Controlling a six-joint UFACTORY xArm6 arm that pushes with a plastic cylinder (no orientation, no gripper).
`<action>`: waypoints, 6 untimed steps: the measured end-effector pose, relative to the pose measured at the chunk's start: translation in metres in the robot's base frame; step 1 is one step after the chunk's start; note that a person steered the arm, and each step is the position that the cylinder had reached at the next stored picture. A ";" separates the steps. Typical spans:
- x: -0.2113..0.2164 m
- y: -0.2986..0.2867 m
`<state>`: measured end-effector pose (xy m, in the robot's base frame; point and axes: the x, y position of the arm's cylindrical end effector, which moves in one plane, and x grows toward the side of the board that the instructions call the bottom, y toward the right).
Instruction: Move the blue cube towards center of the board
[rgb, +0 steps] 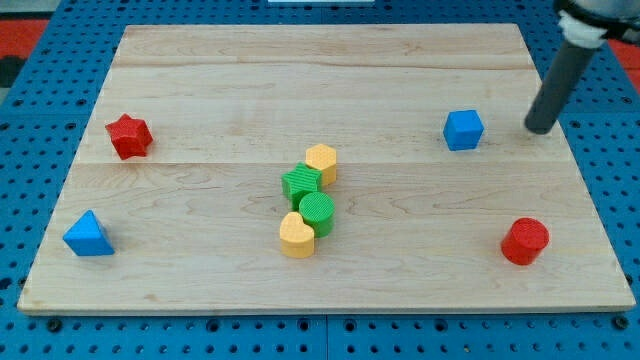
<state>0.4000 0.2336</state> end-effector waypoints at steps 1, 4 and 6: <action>0.000 -0.069; 0.056 -0.141; 0.021 -0.212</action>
